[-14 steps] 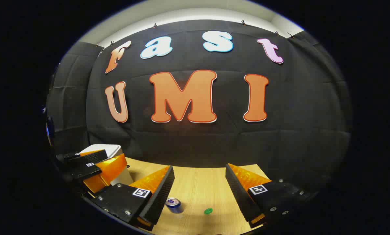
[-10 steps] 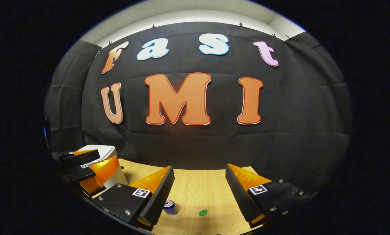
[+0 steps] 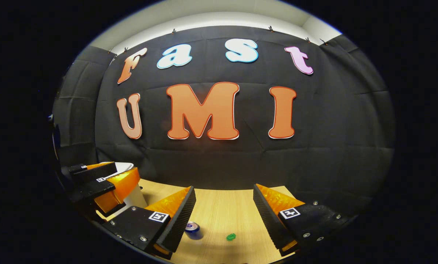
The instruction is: Press the lid of the desktop garbage bin to open it, pick up the crumpled paper on the desktop and throw it into the bin, then pick up the pop can on the desktop and drop it into the bin, and finally close the garbage bin lid.
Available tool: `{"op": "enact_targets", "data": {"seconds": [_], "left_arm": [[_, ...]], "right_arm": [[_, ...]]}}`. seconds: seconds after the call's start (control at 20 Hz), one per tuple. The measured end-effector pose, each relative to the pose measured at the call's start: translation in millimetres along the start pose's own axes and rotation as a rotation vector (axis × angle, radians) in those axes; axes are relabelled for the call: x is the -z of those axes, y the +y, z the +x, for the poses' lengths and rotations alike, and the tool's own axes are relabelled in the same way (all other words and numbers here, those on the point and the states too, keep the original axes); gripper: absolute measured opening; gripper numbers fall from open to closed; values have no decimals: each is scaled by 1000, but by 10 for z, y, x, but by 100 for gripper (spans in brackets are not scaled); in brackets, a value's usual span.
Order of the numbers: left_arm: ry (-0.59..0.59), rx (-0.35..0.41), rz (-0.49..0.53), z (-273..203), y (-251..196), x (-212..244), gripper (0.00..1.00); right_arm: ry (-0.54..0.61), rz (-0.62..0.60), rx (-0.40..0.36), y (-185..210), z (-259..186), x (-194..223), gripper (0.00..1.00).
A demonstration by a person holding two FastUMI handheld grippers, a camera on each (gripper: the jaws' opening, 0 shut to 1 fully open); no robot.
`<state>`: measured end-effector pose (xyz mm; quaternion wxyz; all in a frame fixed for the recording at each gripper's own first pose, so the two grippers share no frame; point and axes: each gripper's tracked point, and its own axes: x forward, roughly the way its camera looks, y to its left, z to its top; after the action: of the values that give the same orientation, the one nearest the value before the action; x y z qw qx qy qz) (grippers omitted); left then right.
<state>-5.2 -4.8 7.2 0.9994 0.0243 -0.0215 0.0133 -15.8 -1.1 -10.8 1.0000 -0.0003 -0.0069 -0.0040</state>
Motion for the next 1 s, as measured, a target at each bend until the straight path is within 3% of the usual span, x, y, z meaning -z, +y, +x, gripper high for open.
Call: {"op": "enact_targets", "data": {"seconds": [1.0], "left_arm": [[-8, -1, 12, -334, -5, -88, 93]], "right_arm": [[18, 12, -14, 39, -247, 119, 94]]}}
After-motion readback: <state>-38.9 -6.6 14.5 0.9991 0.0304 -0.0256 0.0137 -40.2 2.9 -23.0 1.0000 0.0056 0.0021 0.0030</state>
